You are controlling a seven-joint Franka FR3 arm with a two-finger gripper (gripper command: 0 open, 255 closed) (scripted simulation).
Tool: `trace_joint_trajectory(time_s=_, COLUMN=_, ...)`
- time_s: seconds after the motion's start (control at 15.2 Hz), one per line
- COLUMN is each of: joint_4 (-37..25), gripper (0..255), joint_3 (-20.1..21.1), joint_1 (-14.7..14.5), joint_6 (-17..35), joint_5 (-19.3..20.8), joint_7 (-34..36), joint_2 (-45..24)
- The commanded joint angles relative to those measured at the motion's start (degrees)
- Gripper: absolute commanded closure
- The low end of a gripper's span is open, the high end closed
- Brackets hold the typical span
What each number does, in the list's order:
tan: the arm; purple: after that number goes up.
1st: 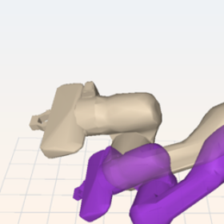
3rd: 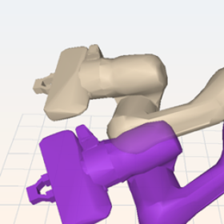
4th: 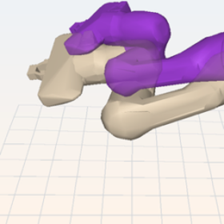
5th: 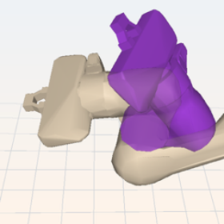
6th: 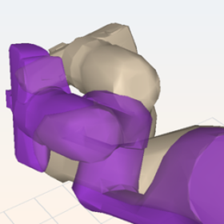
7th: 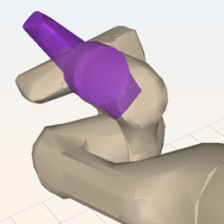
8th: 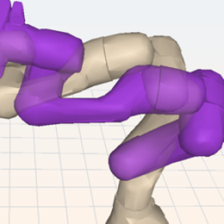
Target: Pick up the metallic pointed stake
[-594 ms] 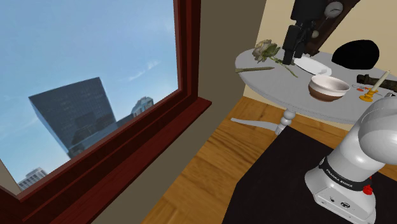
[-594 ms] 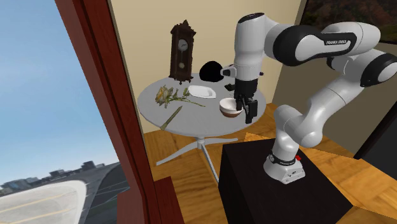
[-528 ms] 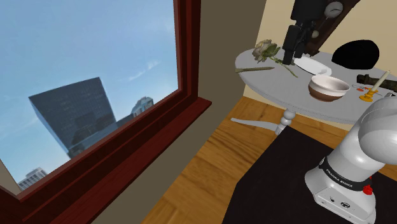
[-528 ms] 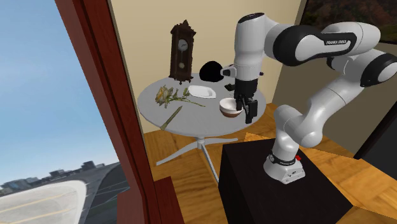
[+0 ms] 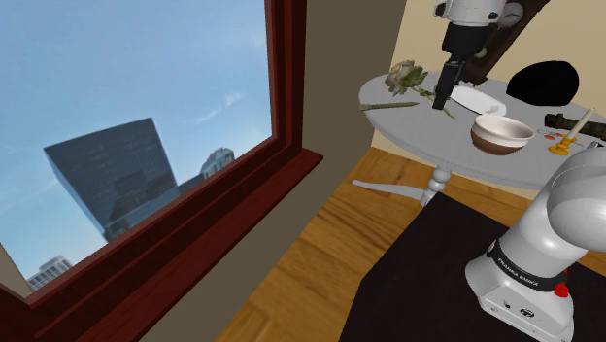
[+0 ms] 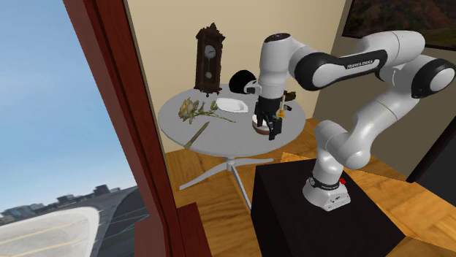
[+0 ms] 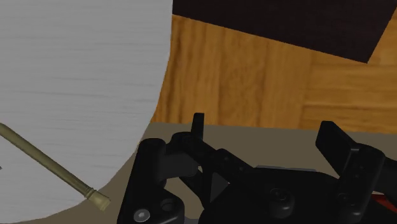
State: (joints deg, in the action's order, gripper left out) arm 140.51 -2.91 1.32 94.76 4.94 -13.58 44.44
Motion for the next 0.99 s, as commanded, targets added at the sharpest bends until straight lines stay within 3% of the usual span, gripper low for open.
trace_joint_trajectory(time_s=0.0, joint_4=1.88, gripper=0, joint_3=-2.2, joint_1=0.11, joint_6=4.06, joint_5=2.6, joint_7=-4.44, joint_2=-0.78)
trace_joint_trajectory(time_s=0.53, joint_4=4.24, gripper=0, joint_3=-11.65, joint_1=0.35, joint_6=20.48, joint_5=10.99, joint_7=-20.7, joint_2=-8.48)
trace_joint_trajectory(time_s=0.92, joint_4=1.58, gripper=0, joint_3=-18.97, joint_1=-1.07, joint_6=33.26, joint_5=13.7, joint_7=-32.97, joint_2=-18.46)
